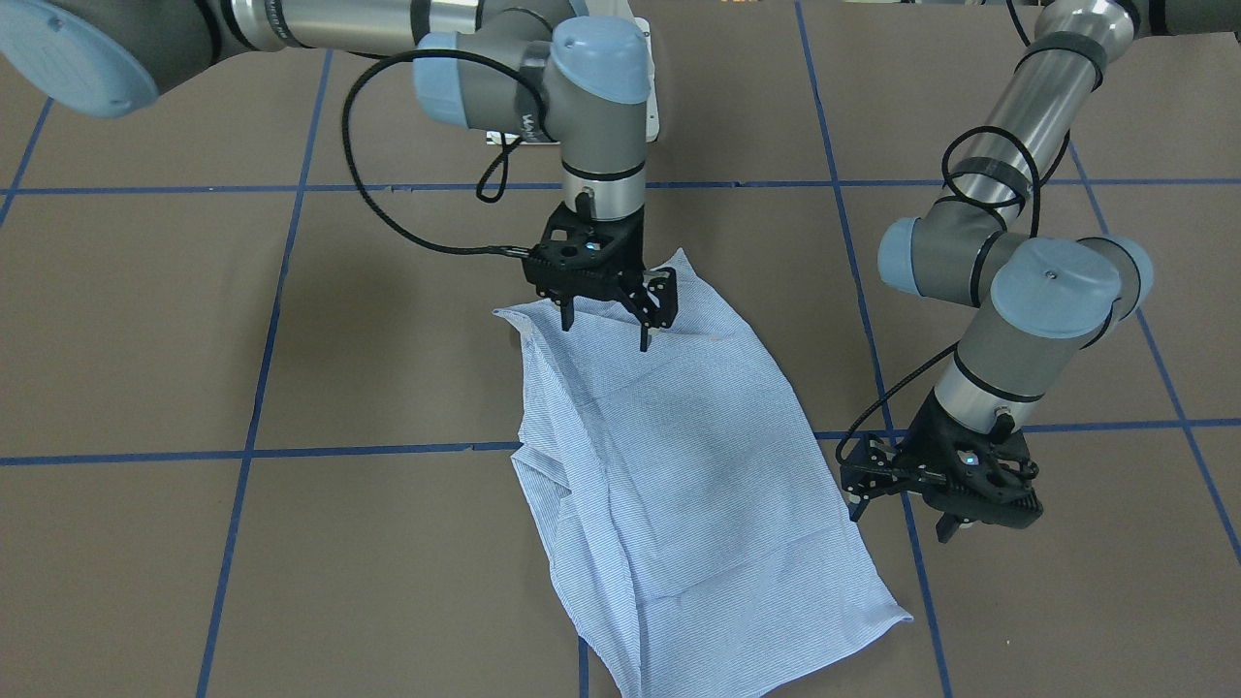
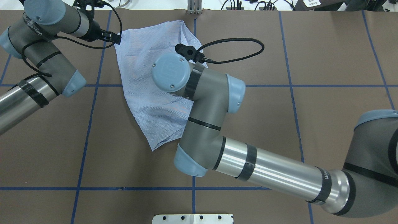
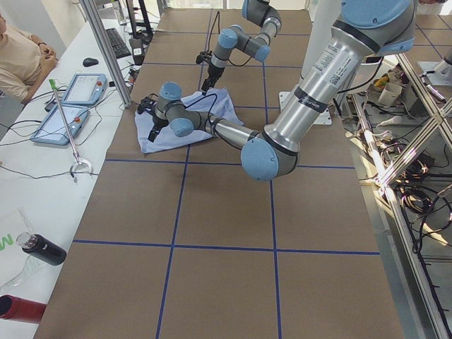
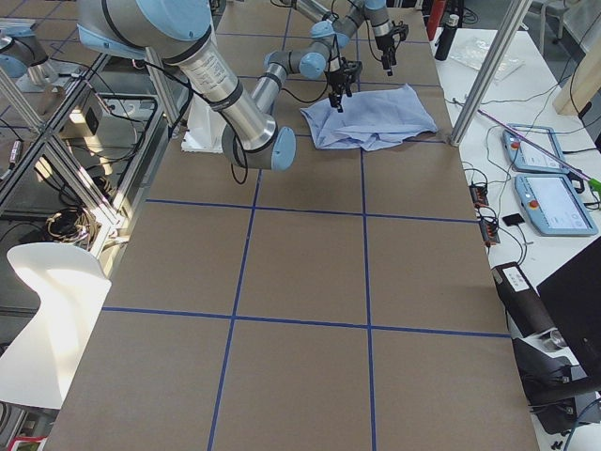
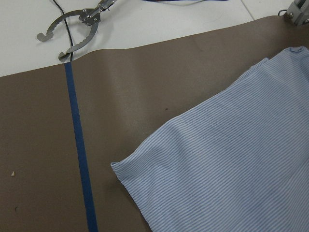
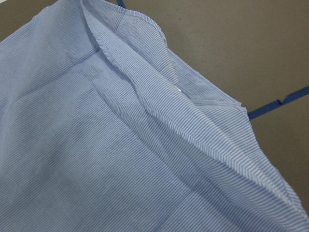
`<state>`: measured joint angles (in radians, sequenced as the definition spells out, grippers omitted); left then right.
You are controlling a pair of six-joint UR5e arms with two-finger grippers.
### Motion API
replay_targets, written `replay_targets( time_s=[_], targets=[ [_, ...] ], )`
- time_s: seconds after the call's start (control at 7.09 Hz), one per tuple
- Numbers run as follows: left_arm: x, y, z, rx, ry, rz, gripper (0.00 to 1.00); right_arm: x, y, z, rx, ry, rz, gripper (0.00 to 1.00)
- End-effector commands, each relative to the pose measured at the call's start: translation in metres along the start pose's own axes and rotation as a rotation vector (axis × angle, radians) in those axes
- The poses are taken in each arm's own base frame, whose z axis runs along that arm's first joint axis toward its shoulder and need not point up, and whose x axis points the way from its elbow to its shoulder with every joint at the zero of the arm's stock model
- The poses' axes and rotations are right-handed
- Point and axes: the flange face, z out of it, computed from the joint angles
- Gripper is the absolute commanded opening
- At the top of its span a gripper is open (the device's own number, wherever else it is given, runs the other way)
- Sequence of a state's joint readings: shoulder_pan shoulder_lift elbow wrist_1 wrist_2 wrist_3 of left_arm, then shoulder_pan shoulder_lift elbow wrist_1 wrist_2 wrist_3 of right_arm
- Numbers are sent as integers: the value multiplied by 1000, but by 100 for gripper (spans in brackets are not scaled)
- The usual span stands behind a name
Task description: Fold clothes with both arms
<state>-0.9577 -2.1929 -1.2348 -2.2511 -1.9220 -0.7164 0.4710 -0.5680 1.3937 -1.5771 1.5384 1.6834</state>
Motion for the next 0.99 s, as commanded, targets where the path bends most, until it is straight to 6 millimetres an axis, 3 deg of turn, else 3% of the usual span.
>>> replay_targets(
  time_s=[0.0, 0.14, 0.42, 0.56, 0.71, 0.85],
  targets=[
    [2, -1, -1, 2, 2, 0, 100, 19, 8, 49, 27, 28, -32, 99],
    [2, -1, -1, 3, 3, 2, 100, 48, 1, 75, 50, 31, -89, 100],
    [2, -1, -1, 3, 3, 0, 100, 95, -30, 110, 78, 110, -185, 100],
    [2, 0, -2, 3, 5, 1, 100, 125, -47, 110, 86, 119, -222, 100],
    [7, -3, -8, 12, 15, 6, 100, 130, -56, 76, 83, 64, -231, 100],
    [13, -2, -18, 15, 22, -5, 100, 121, -55, 36, 46, 35, -211, 100]
  ],
)
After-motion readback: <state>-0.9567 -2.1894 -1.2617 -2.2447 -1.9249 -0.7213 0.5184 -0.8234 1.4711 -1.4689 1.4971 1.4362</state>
